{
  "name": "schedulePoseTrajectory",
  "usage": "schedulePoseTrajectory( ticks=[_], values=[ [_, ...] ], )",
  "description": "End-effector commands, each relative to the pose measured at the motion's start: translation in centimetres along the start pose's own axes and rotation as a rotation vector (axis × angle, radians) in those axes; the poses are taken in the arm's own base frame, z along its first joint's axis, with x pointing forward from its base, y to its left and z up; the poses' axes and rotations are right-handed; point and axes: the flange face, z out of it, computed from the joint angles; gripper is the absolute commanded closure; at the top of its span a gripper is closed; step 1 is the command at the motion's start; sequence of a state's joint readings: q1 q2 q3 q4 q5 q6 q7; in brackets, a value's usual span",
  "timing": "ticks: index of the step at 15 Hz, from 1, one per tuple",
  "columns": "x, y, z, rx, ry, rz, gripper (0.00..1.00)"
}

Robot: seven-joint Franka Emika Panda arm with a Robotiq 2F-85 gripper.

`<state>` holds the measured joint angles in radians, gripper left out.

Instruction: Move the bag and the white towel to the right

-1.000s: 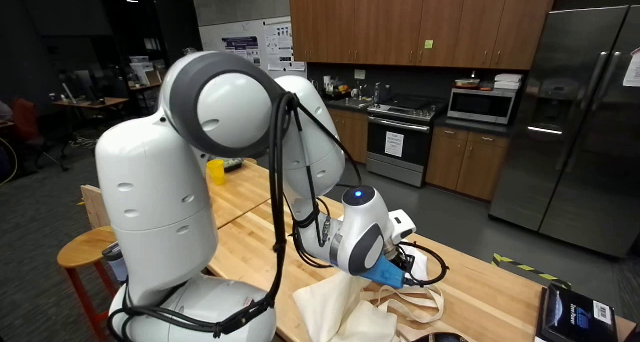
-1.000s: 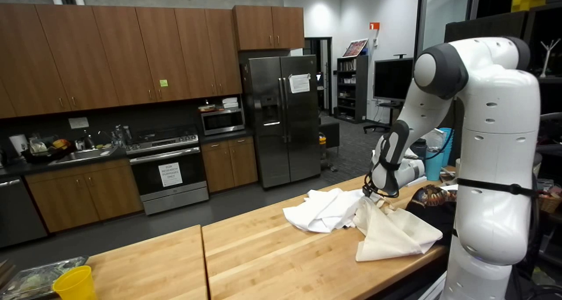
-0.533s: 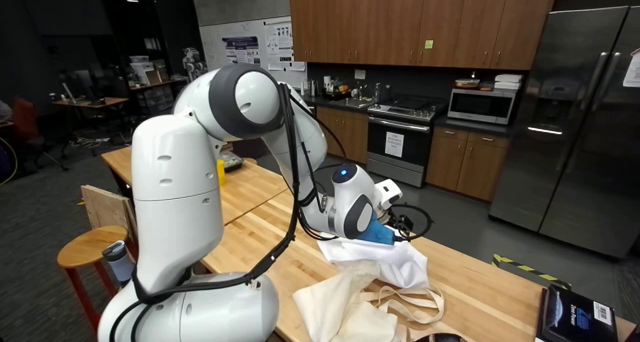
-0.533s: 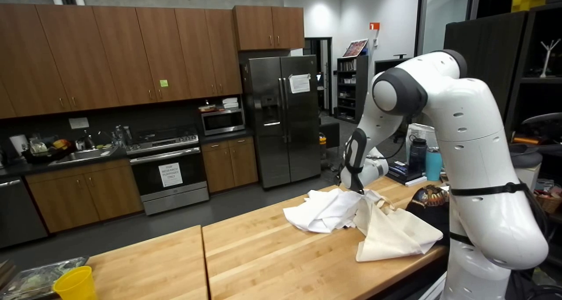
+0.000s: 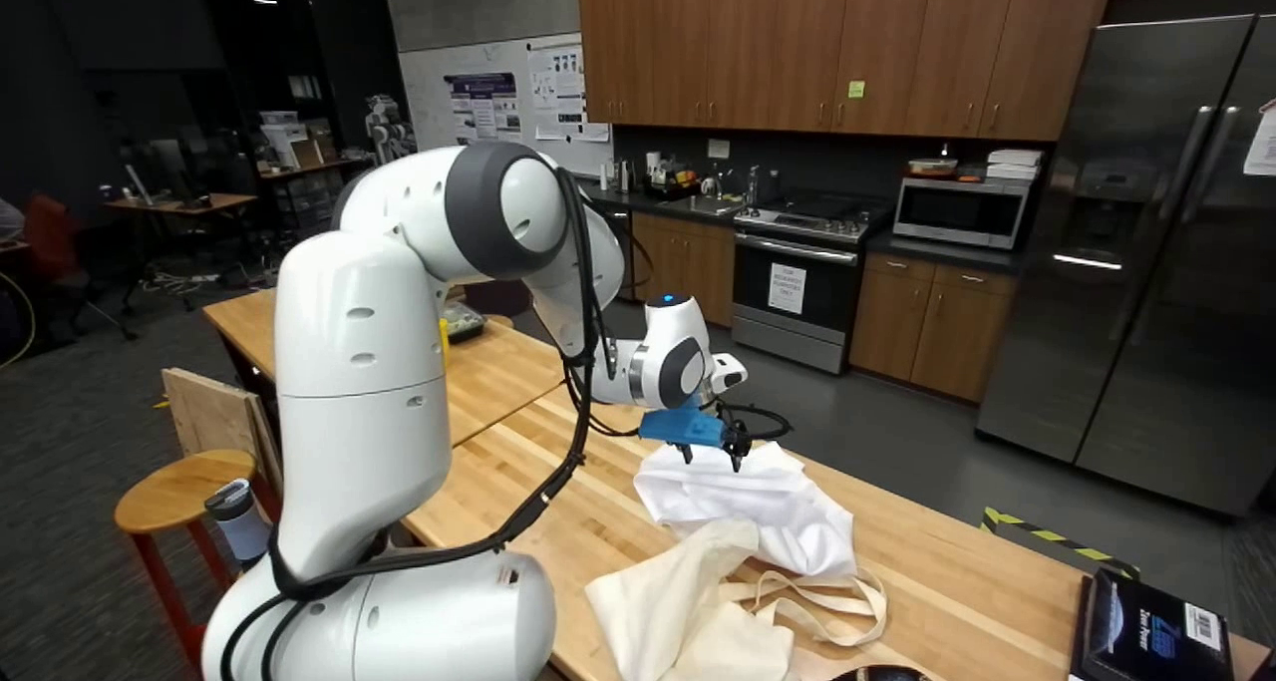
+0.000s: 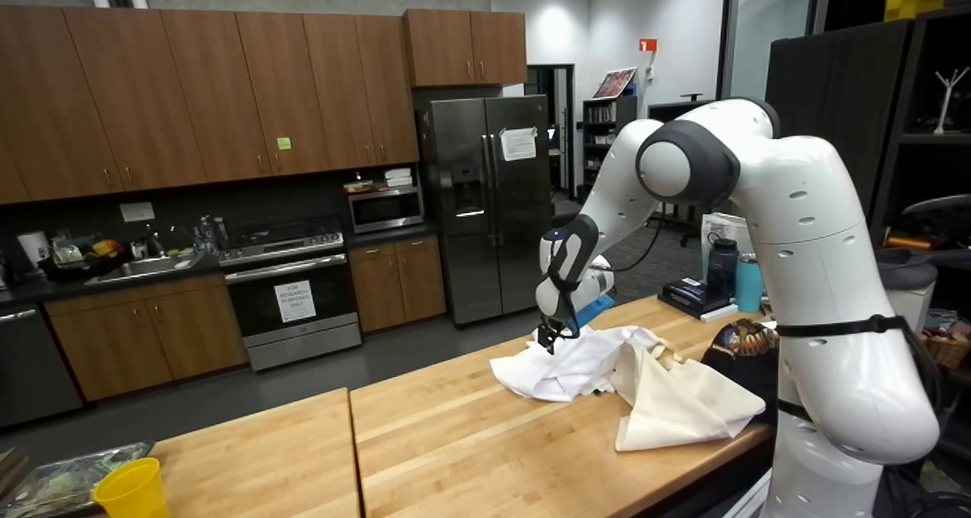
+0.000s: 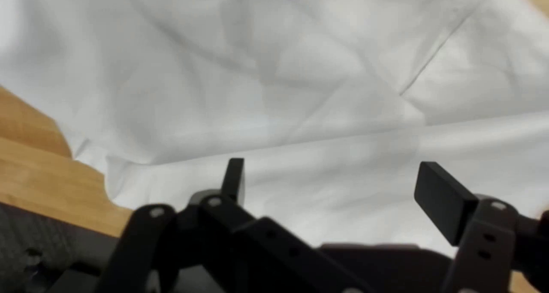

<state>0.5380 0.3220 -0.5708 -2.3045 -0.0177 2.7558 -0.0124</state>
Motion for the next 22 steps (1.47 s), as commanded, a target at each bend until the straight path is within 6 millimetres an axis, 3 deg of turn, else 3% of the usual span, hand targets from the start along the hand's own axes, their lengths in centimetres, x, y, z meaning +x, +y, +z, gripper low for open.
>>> schedulePoseTrajectory(
  ticks=[1, 6, 11, 12, 14, 16, 22],
  values=[
    [1.7, 0.6, 0.7, 0.044, -0.085, 0.114, 0.00],
    [3.6, 1.7, 4.6, 0.119, -0.186, 0.378, 0.00],
    [5.3, -0.2, 9.4, 0.154, -0.223, 0.505, 0.00],
    [5.8, -1.0, 10.0, 0.160, -0.218, 0.498, 0.25],
    [6.8, -1.8, 10.2, 0.162, -0.199, 0.475, 0.30],
    [8.0, -2.1, 9.6, 0.176, -0.183, 0.467, 0.42],
    [9.0, -2.2, 8.6, 0.173, -0.134, 0.440, 0.92]
  ],
)
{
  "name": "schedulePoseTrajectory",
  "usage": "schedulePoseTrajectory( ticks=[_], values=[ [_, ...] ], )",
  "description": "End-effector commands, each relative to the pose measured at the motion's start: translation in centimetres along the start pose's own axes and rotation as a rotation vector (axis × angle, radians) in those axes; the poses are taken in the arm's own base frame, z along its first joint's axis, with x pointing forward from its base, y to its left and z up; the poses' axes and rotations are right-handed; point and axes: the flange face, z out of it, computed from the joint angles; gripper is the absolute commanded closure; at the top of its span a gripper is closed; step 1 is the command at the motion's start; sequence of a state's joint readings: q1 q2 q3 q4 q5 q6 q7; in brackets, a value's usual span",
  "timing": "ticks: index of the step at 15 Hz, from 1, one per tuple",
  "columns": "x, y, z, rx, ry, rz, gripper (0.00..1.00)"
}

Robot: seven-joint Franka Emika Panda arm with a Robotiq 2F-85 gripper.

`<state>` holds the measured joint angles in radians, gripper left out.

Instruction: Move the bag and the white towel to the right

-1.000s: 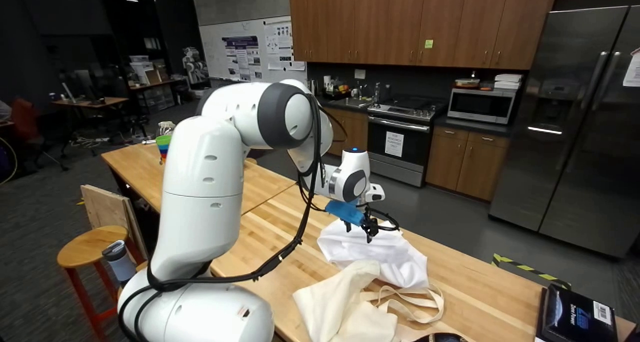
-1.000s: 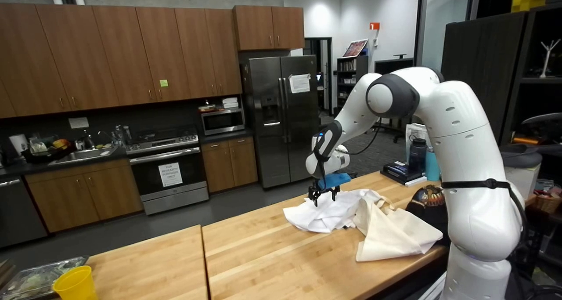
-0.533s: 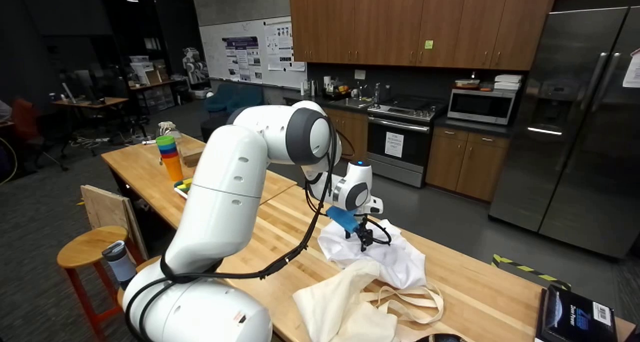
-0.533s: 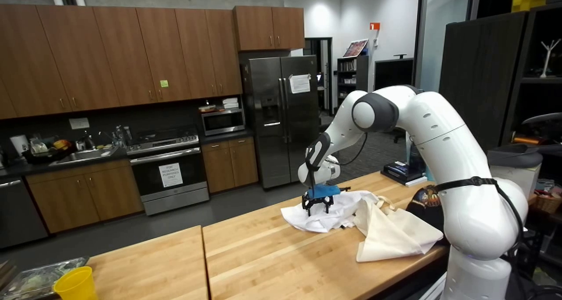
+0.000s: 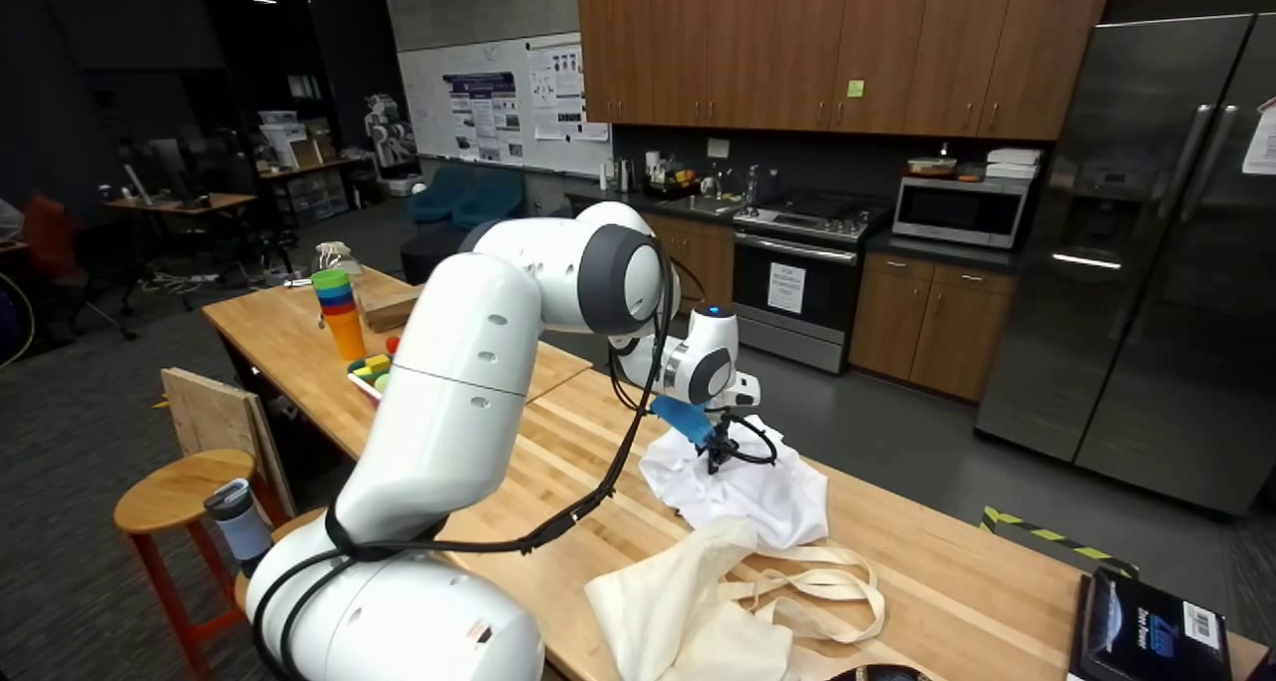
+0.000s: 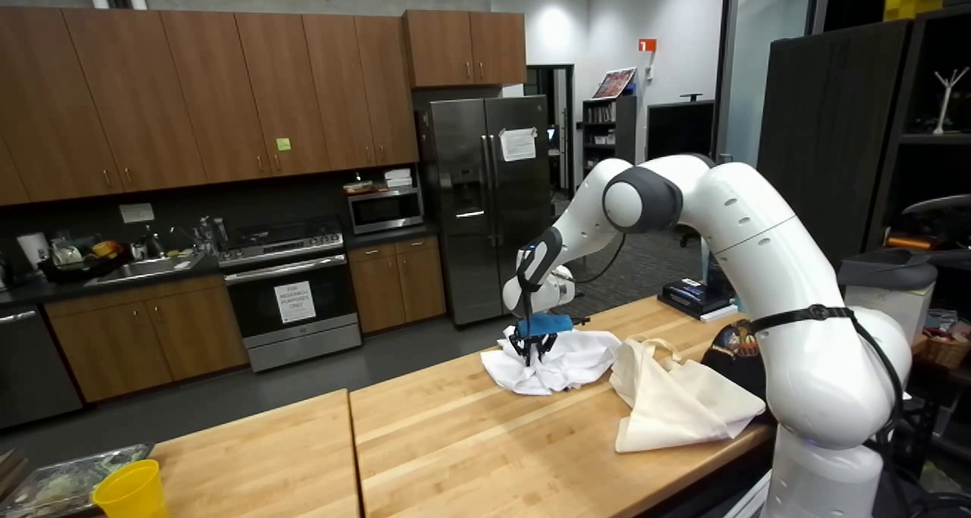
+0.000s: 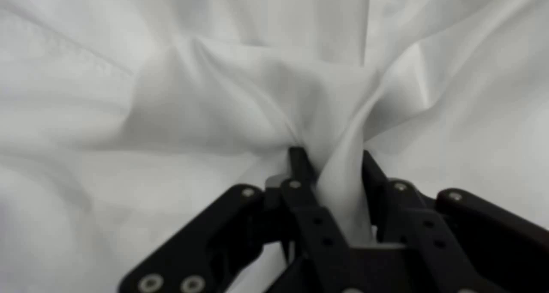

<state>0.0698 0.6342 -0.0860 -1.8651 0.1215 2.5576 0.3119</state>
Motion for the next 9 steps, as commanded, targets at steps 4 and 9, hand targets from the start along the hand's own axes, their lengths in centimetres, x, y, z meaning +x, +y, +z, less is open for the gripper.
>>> schedulePoseTrajectory(
  ticks=[4, 9],
  values=[
    [0.4, -0.1, -1.5, -0.125, 0.058, -0.115, 1.00],
    [-1.0, 0.4, -8.0, -0.249, 0.145, -0.253, 0.98]
  ],
)
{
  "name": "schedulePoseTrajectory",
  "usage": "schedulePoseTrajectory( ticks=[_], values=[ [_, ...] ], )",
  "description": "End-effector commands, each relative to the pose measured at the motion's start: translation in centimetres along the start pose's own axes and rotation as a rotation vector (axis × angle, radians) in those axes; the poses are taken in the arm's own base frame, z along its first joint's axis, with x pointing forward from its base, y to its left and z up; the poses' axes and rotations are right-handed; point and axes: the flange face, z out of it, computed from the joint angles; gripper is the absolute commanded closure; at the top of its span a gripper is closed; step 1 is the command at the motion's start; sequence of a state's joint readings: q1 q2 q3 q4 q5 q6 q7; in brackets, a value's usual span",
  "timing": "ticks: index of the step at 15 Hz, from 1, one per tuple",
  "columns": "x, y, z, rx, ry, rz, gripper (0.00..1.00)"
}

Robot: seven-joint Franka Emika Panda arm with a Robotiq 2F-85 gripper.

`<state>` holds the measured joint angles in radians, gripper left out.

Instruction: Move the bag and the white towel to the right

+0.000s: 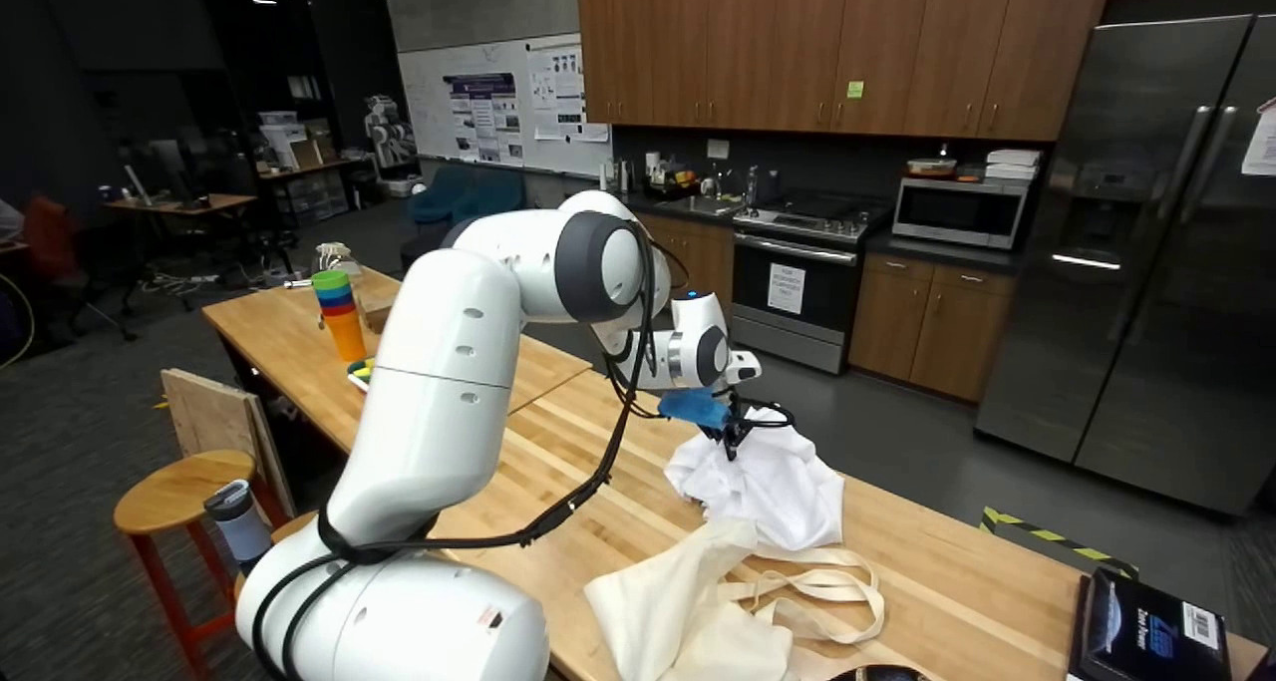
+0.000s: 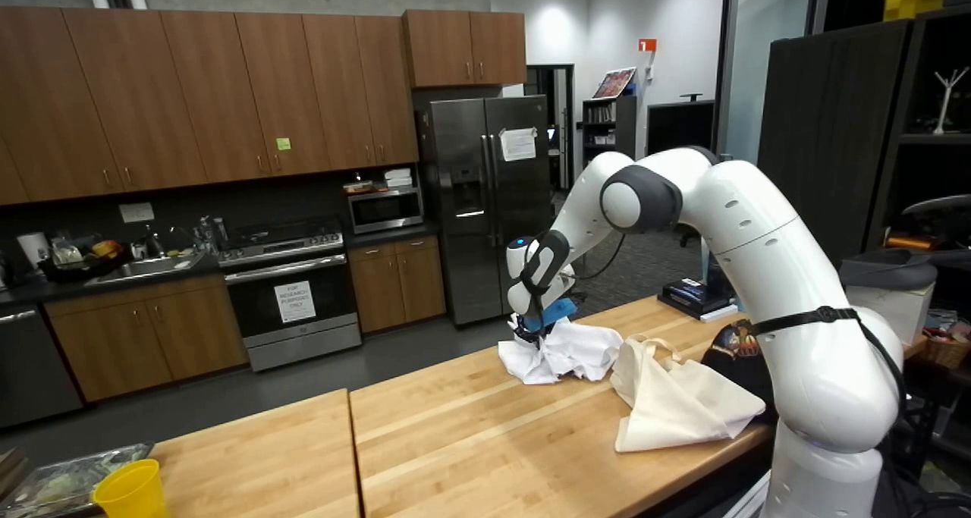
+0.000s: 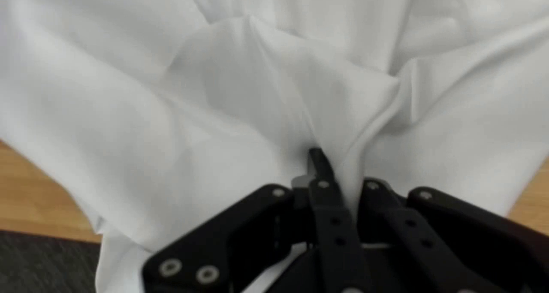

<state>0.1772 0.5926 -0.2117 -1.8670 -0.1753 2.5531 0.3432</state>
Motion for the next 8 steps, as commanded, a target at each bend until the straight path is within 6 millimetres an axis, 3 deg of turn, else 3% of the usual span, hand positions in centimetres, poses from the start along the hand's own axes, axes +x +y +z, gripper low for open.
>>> schedulePoseTrajectory(
  ticks=[1, 8],
  values=[
    [-1.8, 1.7, -6.6, -0.063, 0.058, -0.032, 0.98],
    [-5.5, 7.4, -18.4, -0.215, 0.349, 0.109, 0.98]
  ],
)
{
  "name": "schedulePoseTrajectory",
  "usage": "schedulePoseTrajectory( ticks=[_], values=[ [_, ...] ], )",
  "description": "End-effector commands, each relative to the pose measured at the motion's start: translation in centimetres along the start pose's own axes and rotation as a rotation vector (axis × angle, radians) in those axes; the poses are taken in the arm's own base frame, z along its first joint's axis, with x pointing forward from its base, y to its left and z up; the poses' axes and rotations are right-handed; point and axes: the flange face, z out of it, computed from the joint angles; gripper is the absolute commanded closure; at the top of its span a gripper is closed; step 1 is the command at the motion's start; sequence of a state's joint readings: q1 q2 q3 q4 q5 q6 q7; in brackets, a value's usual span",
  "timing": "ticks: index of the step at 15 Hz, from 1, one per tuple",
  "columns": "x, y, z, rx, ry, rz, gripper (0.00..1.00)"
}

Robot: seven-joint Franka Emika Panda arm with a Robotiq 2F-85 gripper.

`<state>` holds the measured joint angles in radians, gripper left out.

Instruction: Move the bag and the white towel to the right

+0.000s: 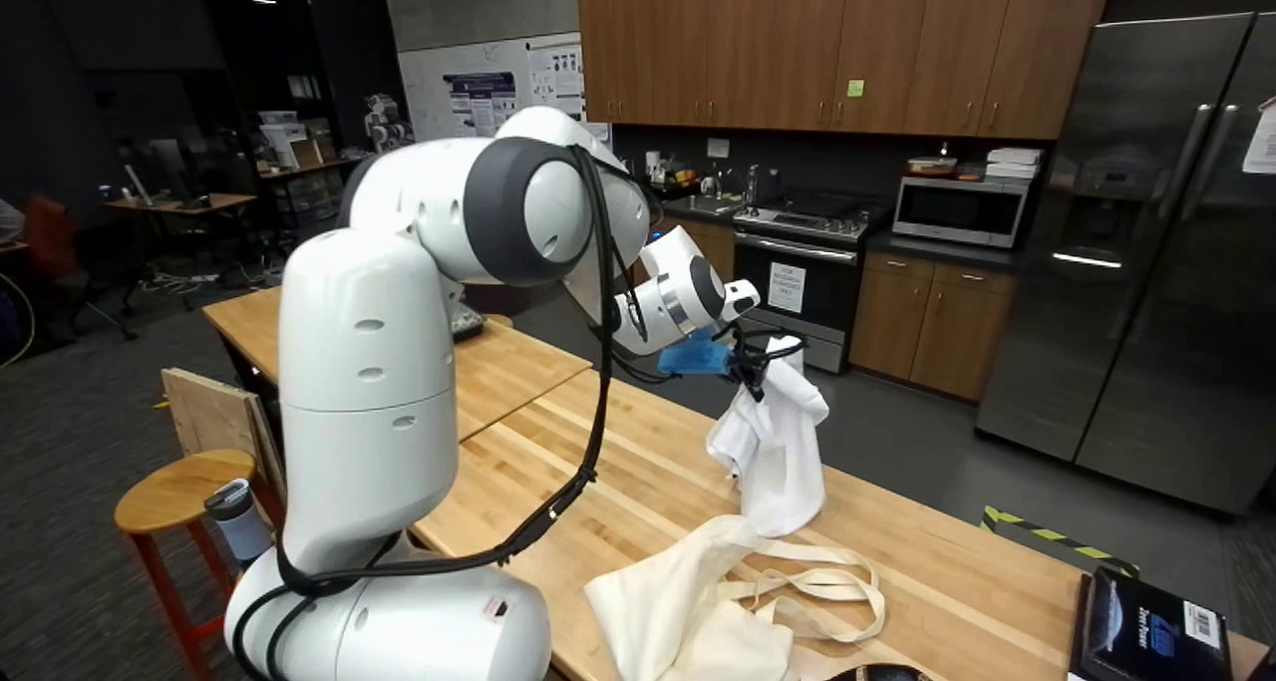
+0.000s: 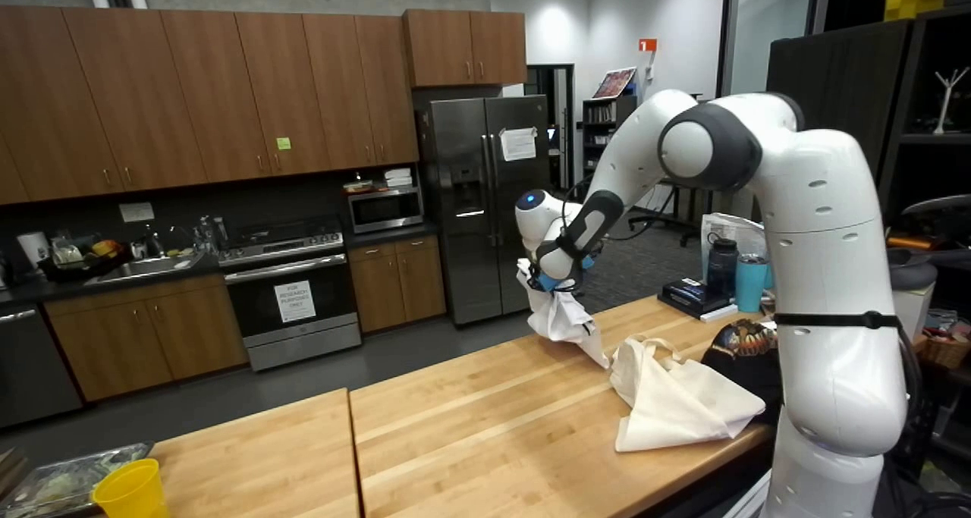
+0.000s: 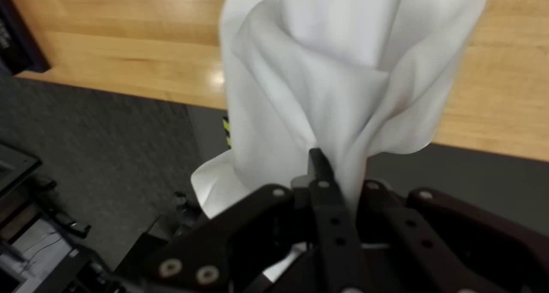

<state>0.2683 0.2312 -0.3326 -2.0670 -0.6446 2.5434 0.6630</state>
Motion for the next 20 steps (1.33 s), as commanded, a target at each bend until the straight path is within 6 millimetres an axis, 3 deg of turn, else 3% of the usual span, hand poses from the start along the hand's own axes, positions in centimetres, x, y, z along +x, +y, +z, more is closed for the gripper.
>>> schedulePoseTrajectory(
  ticks=[1, 4, 7, 13, 17, 18, 19, 20],
  values=[
    [-2.6, 4.7, -6.1, -0.058, 0.126, 0.136, 0.98],
    [-4.8, 8.9, -10.0, -0.146, 0.219, 0.278, 0.98],
    [-8.5, 13.9, -11.5, -0.197, 0.195, 0.446, 0.98],
    [-18.0, 24.2, -11.0, -0.245, 0.091, 0.708, 0.98],
    [-25.6, 29.9, -8.9, -0.230, 0.016, 0.761, 0.98],
    [-22.3, 28.4, -8.8, -0.268, 0.014, 0.760, 0.83],
    [-23.6, 29.1, -8.6, -0.264, 0.004, 0.767, 0.93],
    [-23.7, 29.3, -8.7, -0.267, 0.005, 0.771, 0.88]
  ],
)
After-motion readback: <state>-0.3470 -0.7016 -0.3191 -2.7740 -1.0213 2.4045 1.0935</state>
